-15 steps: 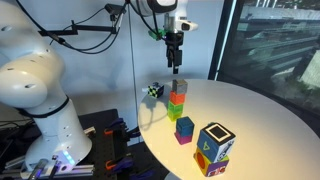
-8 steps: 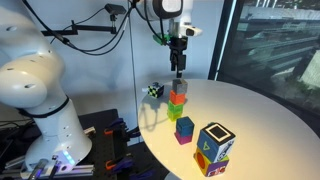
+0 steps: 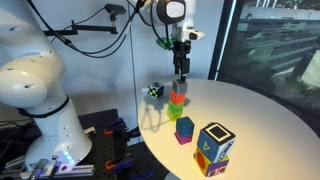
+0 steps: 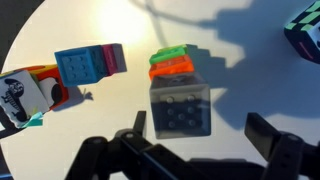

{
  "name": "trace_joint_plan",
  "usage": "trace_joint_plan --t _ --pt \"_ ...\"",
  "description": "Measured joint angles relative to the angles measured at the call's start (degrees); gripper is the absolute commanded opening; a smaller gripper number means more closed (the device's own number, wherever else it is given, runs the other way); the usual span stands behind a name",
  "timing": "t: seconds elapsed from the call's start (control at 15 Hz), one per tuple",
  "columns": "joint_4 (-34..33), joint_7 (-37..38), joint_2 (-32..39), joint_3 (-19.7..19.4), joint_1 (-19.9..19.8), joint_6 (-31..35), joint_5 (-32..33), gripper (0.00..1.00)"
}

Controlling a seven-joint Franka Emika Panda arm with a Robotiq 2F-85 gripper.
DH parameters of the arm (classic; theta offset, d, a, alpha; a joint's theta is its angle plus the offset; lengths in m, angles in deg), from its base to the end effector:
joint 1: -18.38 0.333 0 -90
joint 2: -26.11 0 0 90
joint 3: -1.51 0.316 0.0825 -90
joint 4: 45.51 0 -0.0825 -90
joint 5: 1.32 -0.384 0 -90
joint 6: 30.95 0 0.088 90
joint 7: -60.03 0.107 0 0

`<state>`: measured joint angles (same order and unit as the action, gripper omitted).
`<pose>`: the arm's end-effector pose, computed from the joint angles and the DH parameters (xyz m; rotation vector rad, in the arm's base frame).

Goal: Put the gray building block on the blue building block

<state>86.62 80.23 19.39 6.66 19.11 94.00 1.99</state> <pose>0.4905 0.0487 0.3934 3.0652 -0.3343 0.0070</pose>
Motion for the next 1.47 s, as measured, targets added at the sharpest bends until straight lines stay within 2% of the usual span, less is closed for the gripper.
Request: trace_joint_plan --t 1.33,1.4,1.47 --pt "0.0 1.0 2.6 -0.5 0.0 0.3 2.3 1.0" --pt "0.0 1.0 2.7 -0.5 0.0 0.3 2.3 0.75" --pt "0.0 1.0 2.8 -0.6 0.0 0.3 2.3 0.72"
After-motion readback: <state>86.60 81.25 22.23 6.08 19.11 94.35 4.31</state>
